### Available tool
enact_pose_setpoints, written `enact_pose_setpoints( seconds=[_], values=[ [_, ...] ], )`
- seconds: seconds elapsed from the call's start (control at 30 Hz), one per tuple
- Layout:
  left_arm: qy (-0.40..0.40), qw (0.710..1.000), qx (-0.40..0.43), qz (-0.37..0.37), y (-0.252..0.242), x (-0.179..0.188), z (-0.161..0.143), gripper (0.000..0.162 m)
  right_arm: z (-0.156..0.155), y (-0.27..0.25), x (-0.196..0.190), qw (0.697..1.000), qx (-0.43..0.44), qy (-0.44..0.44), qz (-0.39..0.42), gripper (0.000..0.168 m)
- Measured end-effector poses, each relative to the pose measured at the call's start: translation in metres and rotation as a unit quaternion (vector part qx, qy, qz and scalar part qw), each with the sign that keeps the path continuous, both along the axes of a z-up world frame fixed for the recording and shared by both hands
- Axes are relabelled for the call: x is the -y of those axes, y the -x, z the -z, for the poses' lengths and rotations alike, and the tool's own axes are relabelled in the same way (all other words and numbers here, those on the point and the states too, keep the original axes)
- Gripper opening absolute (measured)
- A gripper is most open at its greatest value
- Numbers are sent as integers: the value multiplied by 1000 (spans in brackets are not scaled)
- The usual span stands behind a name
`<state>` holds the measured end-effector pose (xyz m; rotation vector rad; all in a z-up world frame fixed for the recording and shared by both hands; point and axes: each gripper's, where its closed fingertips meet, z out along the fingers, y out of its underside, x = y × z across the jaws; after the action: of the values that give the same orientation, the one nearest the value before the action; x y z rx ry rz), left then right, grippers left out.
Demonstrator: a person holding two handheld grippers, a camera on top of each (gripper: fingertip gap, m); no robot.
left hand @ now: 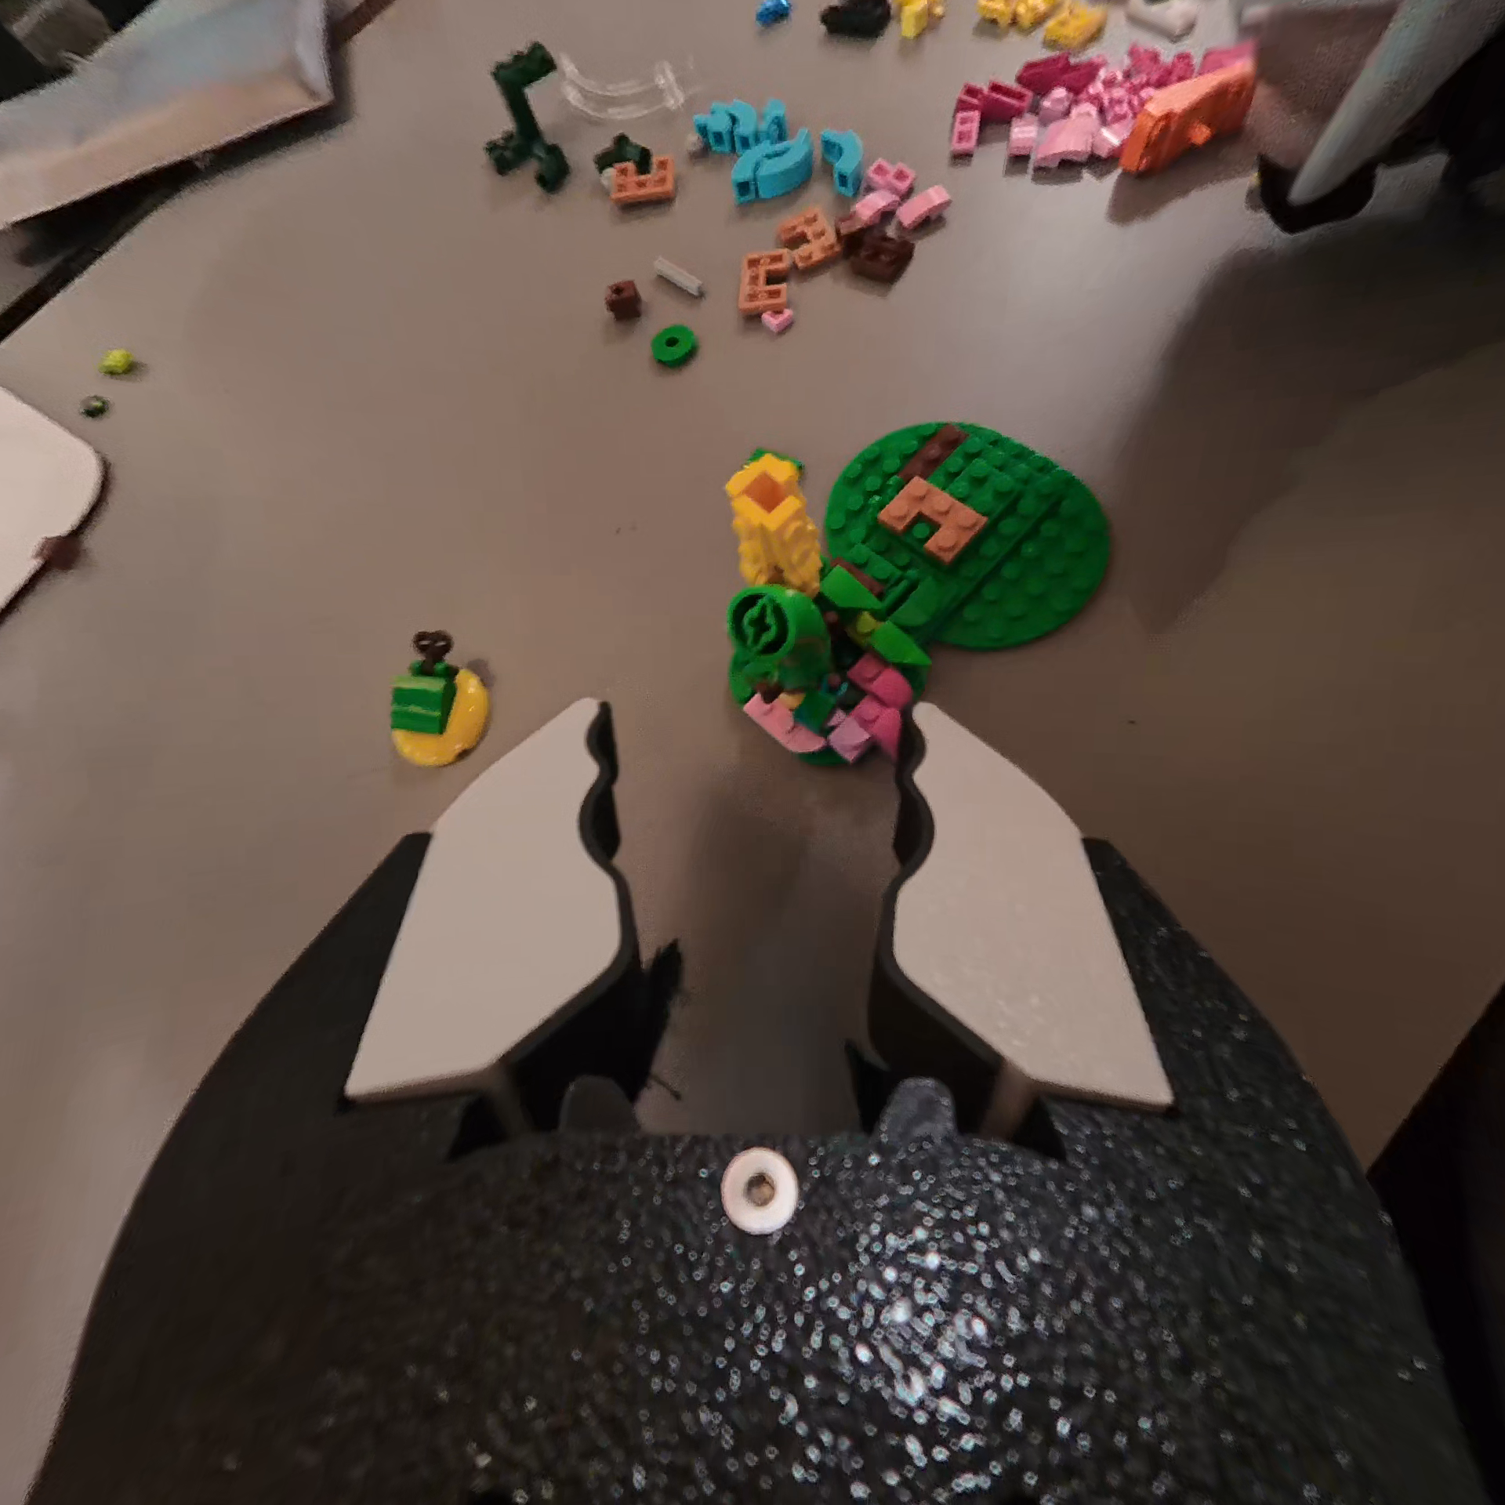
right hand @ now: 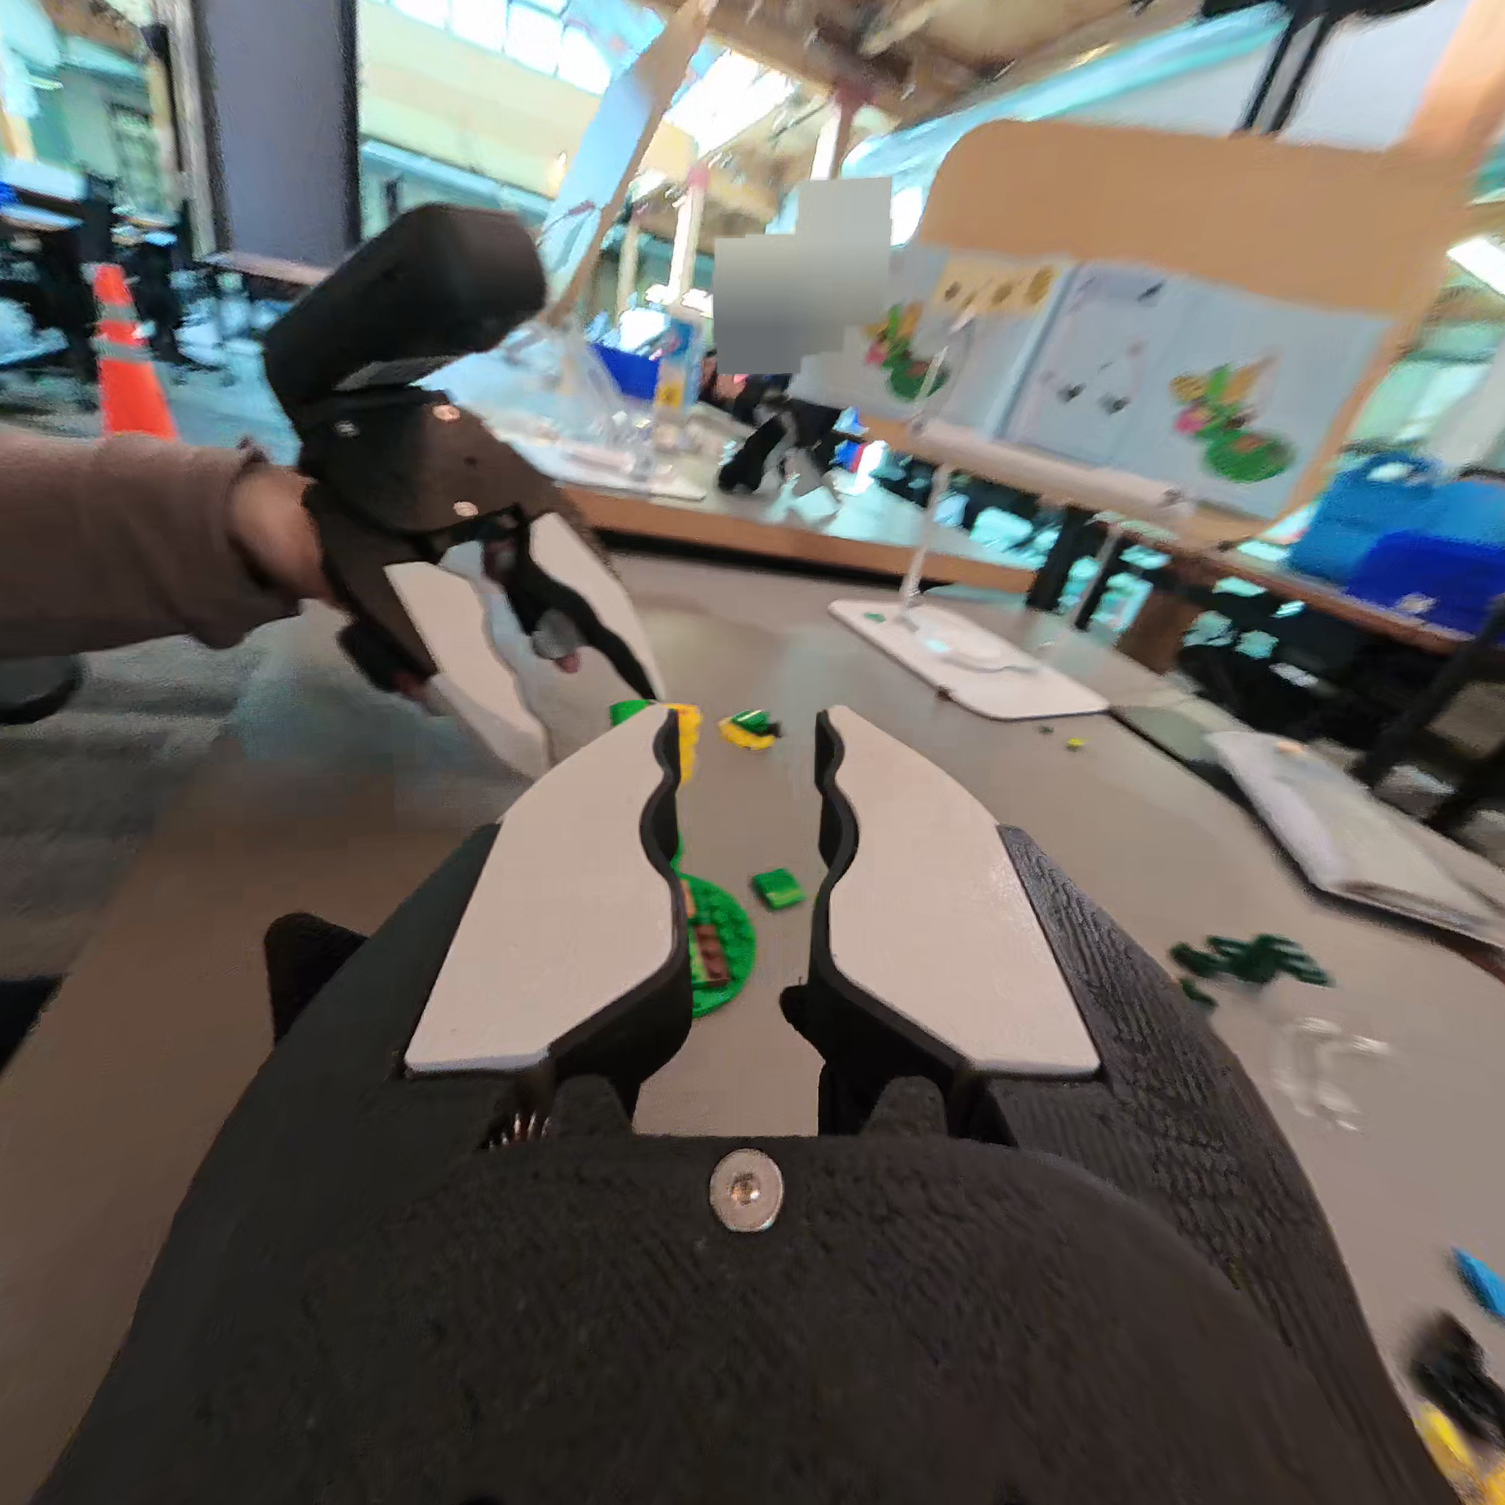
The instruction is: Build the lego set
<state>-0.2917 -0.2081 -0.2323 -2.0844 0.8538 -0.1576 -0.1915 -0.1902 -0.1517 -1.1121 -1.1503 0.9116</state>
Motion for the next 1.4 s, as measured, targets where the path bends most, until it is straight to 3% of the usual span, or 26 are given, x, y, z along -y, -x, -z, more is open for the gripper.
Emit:
enact_pose_setpoints(
  seconds=[0.1,0.17,0.23,0.27,0.33,0.43,0.67,0.83,1.3,1.4],
  values=[
    [-53,996,42,-53,24,-6,-20,78,-17,-22,-26,990,-46,-65,114,20],
    [-127,980,111,-102,42,-17,-45,72,-23,-38,-47,971,-59,-96,212,5],
    [-225,944,183,-157,64,-26,-73,30,-21,-42,-55,961,-44,-107,250,0],
    [-274,924,199,-179,75,-28,-84,0,-19,-39,-53,963,-36,-108,246,0],
    [-315,907,174,-218,88,-31,-88,0,-11,-30,-50,971,-12,-82,222,0],
    [-324,915,118,-212,73,-32,-82,0,-7,-24,-51,978,-14,-27,205,0],
    [-369,903,116,-188,58,-23,-81,0,-1,-33,-65,974,-30,46,222,0],
    [-350,915,106,-168,49,-25,-74,0,0,-32,-61,976,-33,66,204,0],
    [-336,922,87,-174,48,-29,-68,0,-1,-40,-70,965,-52,30,256,0],
    [-339,921,98,-165,46,-28,-70,0,-9,-33,-56,973,-76,-5,219,0]
  ],
)
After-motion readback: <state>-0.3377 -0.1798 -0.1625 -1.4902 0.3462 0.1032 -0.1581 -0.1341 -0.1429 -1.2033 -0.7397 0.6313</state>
